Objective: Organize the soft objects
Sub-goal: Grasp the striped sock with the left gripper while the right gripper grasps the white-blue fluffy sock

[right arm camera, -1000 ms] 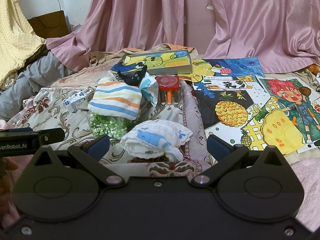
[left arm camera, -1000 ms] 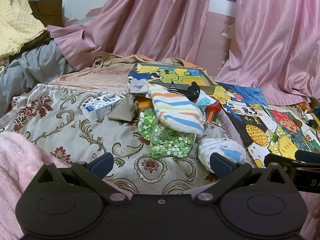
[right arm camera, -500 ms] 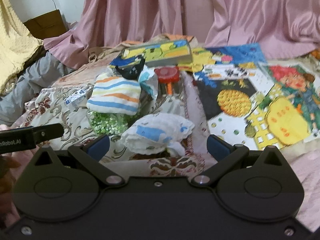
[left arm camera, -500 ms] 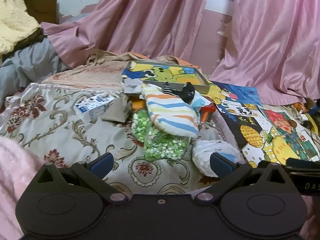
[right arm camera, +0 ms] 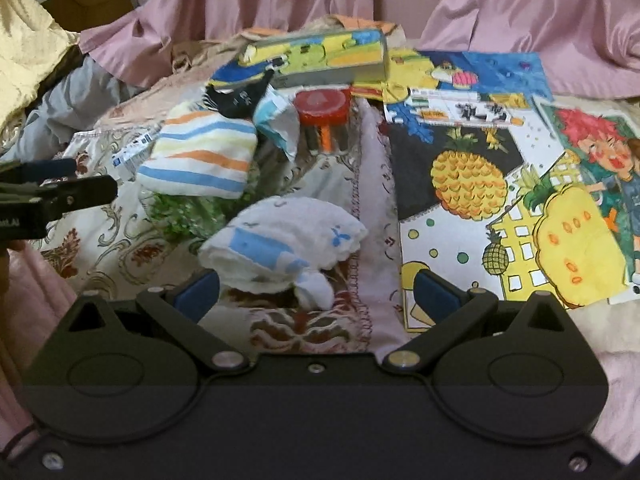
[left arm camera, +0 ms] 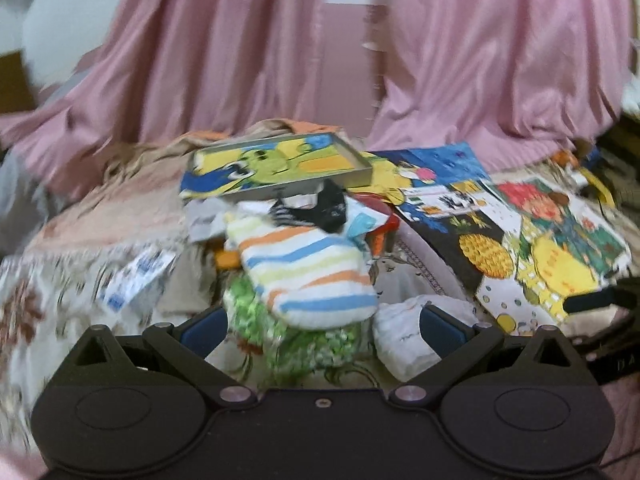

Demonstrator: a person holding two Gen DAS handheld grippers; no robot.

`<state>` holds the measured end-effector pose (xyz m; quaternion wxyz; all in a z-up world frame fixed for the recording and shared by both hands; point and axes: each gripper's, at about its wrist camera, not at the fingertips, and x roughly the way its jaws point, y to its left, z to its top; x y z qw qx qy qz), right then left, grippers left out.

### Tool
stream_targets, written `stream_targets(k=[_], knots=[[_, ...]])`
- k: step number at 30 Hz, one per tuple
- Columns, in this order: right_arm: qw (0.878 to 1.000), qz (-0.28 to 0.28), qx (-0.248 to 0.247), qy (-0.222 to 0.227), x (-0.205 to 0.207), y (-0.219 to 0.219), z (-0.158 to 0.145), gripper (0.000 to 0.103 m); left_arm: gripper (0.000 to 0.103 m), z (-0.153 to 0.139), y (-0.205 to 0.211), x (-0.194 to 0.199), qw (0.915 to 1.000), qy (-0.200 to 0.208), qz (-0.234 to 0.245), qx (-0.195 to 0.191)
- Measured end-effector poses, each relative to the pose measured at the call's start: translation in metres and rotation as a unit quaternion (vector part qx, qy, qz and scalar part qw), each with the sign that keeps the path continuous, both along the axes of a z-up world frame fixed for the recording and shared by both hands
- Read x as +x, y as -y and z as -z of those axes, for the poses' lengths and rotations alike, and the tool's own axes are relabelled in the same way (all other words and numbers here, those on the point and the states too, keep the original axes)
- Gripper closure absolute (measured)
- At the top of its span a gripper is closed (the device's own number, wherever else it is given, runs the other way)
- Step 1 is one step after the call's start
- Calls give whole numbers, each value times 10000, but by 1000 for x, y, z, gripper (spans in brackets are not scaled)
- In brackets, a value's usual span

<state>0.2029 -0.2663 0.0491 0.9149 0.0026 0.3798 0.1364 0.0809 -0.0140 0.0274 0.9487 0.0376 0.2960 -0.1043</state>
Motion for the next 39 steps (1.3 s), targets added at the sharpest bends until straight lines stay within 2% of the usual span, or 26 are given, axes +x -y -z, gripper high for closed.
stream_targets(k=[6, 9, 12, 16, 21, 23, 25, 26, 35, 39], knots=[[9989, -233, 357, -213, 53, -3, 16, 0, 2, -3, 10, 28, 9955, 100, 616, 713], [9980, -331, 521, -138, 72, -14, 24, 0, 2, -1, 11, 43, 9927, 116, 851, 846], [9980, -510, 366, -82, 81, -26, 33, 0, 6, 5, 15, 63, 9899, -114, 1049, 943], [9976, -568, 259, -289, 89, -34, 49, 0, 9, 15, 20, 81, 9856, -336, 1235, 1106], [9972, -579, 279, -377, 100, -44, 63, 1, 17, 23, 23, 99, 9805, -740, 1398, 1163], [9971, -622, 226, -381, 102, -47, 69, 7, 19, 26, 23, 105, 9783, -909, 1450, 1169], [9966, -665, 197, -447, 101, -50, 70, 20, 25, 28, 25, 110, 9761, -1025, 1473, 1225], [9965, -678, 165, -465, 101, -52, 72, 21, 27, 29, 25, 111, 9751, -1090, 1465, 1256], [9964, -658, 168, -513, 98, -49, 73, 22, 39, 28, 27, 117, 9759, -1351, 1327, 1086], [9958, -691, 176, -574, 96, -47, 73, 28, 56, 23, 26, 119, 9768, -1446, 1220, 999]])
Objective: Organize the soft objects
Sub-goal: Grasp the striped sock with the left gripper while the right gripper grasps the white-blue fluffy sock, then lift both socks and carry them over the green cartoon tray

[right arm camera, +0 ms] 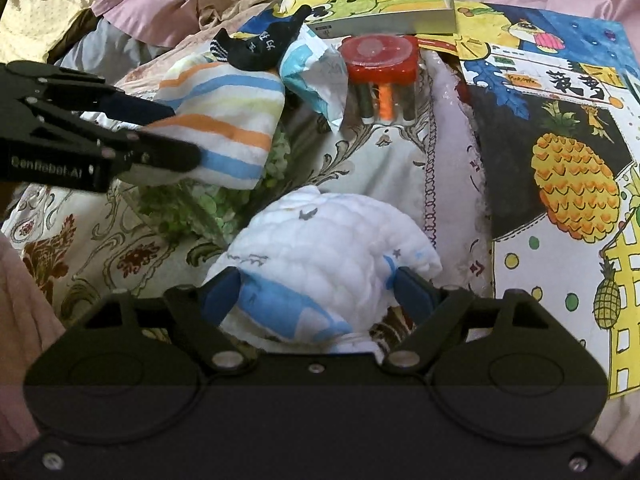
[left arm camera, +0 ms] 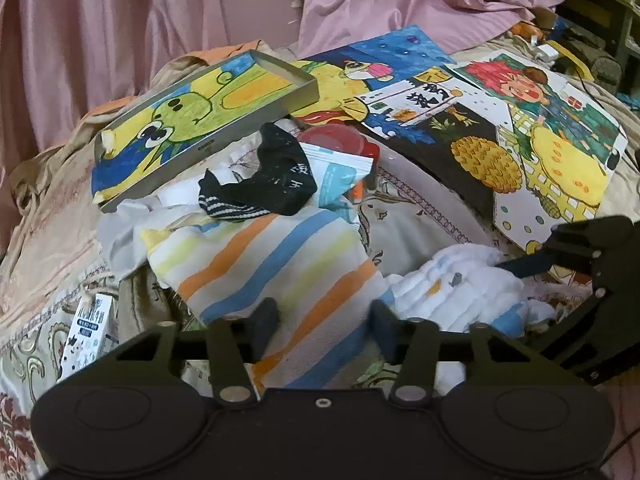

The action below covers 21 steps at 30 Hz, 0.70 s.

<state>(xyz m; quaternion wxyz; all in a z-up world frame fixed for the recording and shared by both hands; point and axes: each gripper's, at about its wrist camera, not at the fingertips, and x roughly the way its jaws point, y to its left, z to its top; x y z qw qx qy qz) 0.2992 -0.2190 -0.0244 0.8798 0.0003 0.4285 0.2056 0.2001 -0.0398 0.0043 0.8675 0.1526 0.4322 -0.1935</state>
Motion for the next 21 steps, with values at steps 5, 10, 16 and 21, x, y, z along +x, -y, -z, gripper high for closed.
stream_targets(k=[5, 10, 16, 21], knots=[[9999, 12, -67, -77, 0, 0, 2, 38, 73, -4, -3, 2, 9998, -83, -155, -15], [9998, 23, -174, -104, -1, -1, 3, 53, 88, -8, -5, -1, 9993, -168, -315, -71], [9997, 21, -205, 158, -7, -1, -3, 75, 90, -27, 1, -24, 9998, 41, -199, 20], [9986, -66, -223, 478, -15, -2, -13, 81, 91, -47, 6, -50, 9996, 224, -29, 193]])
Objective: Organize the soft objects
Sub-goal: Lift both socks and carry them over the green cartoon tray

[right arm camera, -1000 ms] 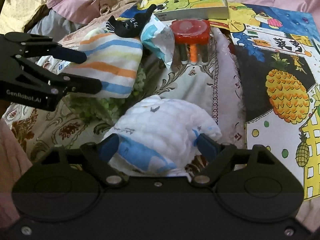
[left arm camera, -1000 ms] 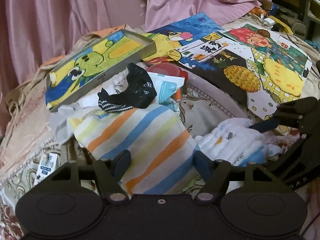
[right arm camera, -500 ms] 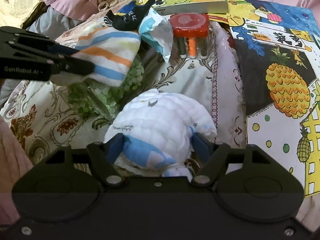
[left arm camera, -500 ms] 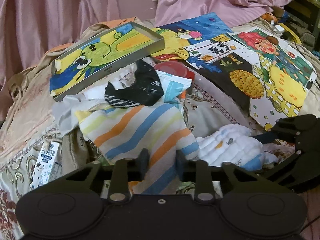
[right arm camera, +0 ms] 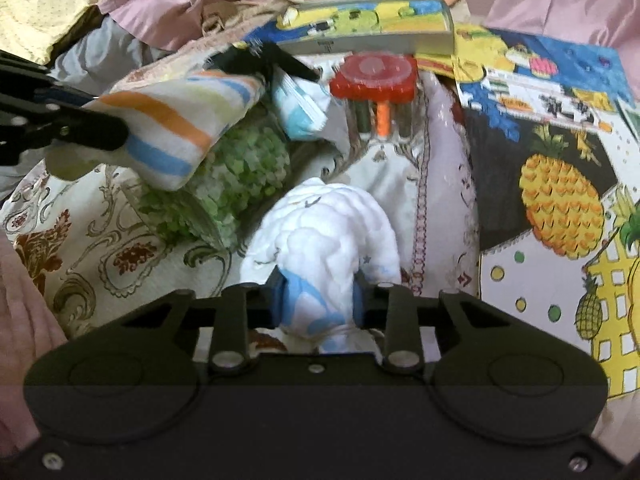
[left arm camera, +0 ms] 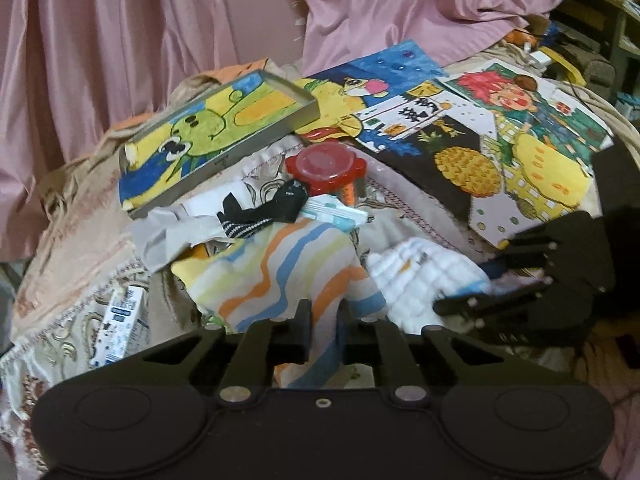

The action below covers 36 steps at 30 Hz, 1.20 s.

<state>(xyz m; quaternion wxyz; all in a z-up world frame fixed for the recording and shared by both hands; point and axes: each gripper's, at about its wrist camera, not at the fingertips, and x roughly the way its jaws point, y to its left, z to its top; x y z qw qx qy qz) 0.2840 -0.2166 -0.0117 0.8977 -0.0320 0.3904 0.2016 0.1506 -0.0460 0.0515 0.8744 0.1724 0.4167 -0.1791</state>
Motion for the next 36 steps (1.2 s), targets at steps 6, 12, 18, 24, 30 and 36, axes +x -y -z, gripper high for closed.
stream_targets(k=[6, 12, 18, 24, 30, 36], knots=[[9980, -219, 47, 596, -18, -3, -19, 82, 91, -21, 0, -26, 9997, 181, 83, 105], [9900, -453, 51, 1337, -42, -5, -38, 82, 91, -49, -2, -43, 9985, 491, 103, 206], [9818, -383, 225, 1845, -57, 2, -51, 82, 91, -90, -6, -42, 9939, 1092, 12, 154], [9689, -226, 316, 2443, -59, 9, -61, 82, 91, -116, -2, -27, 9874, 1581, -32, 56], [9627, 17, 265, 2693, -33, 15, -68, 82, 91, -125, -3, 3, 9808, 1928, -272, -124], [9573, 222, 307, 2865, 21, 16, -67, 82, 91, -118, -2, 52, 9749, 2124, -582, -316]])
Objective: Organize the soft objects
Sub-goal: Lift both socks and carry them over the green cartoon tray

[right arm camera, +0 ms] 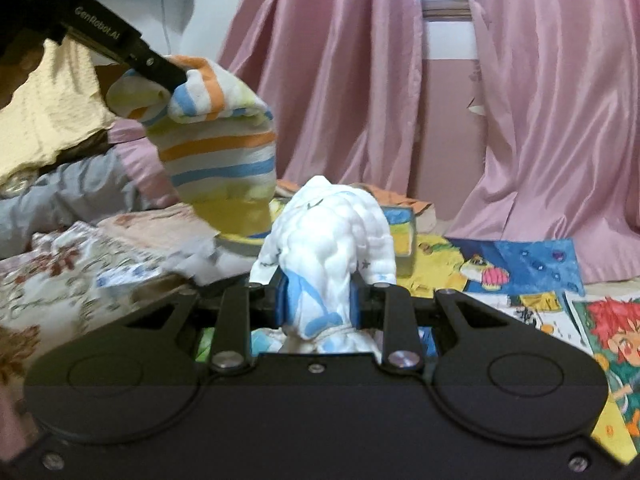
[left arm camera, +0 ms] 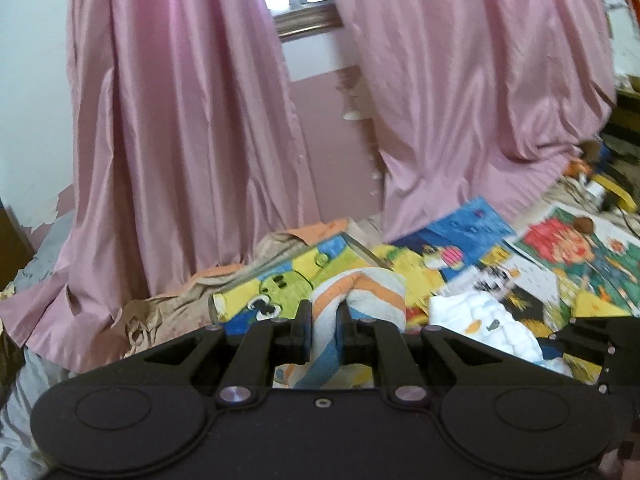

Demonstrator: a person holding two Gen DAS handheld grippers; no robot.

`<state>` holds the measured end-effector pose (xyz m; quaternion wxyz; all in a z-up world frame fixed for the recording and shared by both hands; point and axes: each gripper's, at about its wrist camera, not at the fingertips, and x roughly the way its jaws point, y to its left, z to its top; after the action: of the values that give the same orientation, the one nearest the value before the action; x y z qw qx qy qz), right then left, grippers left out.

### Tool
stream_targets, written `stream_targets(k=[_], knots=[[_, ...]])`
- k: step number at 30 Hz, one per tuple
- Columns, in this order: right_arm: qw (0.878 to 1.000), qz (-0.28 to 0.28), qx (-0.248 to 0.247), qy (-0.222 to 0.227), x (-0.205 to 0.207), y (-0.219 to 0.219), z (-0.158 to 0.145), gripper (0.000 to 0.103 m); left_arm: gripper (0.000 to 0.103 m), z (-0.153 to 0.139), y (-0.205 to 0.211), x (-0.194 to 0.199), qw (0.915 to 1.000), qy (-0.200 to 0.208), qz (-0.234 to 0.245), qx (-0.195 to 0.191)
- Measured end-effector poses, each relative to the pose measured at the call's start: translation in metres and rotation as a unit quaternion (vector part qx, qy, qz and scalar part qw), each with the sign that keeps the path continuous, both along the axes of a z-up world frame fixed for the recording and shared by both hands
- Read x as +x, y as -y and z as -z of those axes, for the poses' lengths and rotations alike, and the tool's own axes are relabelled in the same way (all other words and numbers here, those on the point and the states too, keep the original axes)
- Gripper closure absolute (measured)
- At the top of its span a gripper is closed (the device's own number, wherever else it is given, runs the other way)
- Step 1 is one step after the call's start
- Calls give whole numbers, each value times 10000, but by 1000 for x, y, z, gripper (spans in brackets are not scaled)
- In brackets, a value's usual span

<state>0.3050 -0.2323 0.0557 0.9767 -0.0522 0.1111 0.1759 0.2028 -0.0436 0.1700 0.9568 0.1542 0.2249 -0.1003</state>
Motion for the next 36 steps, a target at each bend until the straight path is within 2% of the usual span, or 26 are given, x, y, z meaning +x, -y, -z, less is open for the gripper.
stream_targets(k=[5, 13, 16, 22, 29, 36], knots=[[9997, 120, 159, 131, 59, 0, 10, 82, 91, 16, 3, 45, 9992, 203, -329, -141], [9965, 290, 779, 28, 149, 15, 24, 82, 91, 46, 6, 129, 9947, 516, -797, -402], [9948, 315, 964, -127, 172, 23, 36, 82, 91, 59, 6, 163, 9926, 559, -976, -452], [9937, 377, 1000, -351, 218, 27, 55, 81, 91, 84, 8, 222, 9900, 479, -1248, -444], [9915, 204, 1266, -239, 245, 19, 60, 81, 91, 108, 8, 259, 9856, 380, -1552, -553], [9924, -125, 976, -736, 309, 10, 86, 81, 91, 135, -4, 274, 9799, 80, -1890, -636]])
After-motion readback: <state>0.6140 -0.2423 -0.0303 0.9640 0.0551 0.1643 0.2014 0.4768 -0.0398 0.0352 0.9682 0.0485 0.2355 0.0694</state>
